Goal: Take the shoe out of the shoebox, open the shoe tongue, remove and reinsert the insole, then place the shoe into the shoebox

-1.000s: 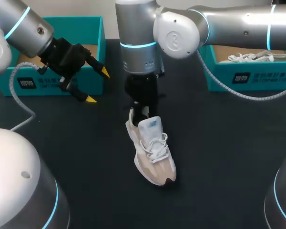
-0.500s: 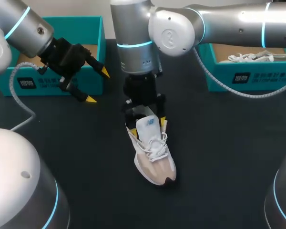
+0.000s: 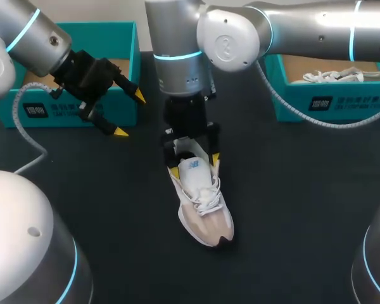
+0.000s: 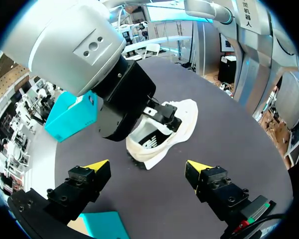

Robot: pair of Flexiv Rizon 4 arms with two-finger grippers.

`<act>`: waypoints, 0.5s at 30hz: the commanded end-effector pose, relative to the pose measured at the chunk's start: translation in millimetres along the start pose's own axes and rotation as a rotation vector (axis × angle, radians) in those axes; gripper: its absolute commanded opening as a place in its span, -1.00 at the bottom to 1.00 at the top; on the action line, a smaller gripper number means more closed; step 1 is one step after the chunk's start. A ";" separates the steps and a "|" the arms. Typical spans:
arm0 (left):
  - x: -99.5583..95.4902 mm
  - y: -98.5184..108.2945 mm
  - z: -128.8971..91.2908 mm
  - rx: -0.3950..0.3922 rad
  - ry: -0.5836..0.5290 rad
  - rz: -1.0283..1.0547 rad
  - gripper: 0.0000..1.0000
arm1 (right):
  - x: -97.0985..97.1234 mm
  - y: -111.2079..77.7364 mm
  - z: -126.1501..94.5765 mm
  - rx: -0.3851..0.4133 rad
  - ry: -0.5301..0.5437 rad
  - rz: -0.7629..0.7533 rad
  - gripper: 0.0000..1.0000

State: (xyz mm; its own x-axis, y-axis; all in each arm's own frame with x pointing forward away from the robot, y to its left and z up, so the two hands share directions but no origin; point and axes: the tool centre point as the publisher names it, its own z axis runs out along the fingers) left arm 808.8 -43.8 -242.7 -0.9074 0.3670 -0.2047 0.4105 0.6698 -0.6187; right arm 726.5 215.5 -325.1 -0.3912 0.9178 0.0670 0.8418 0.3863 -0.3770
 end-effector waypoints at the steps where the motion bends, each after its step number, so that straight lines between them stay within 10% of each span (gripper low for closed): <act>1: 0.2 -0.2 -0.5 -0.003 0.001 0.000 1.00 | 0.2 -25.7 -15.7 -0.042 -0.016 0.019 1.00; 5: 0.2 -0.2 -0.5 -0.003 0.001 0.000 1.00 | 6.1 -40.6 -20.1 -0.062 -0.022 0.044 1.00; 6: 0.2 -0.2 -0.5 -0.003 0.001 0.000 1.00 | 7.1 -43.6 -20.2 -0.073 -0.022 0.054 0.10; 9: 0.2 -0.2 -0.5 -0.003 0.001 0.000 1.00 | 10.6 -48.4 -19.5 -0.082 -0.030 0.063 -0.63; 15: 0.2 -0.2 -0.5 -0.003 0.001 0.000 1.00 | 9.3 -44.4 -16.1 -0.156 -0.054 0.097 -0.87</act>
State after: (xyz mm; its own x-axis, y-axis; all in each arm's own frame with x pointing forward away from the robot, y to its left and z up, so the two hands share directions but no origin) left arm 808.8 -43.7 -242.6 -0.9074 0.3670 -0.2047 0.4105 0.6699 -0.6187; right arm 696.1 211.1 -292.9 -0.3250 0.9455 -0.0188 0.9085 0.3066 -0.2840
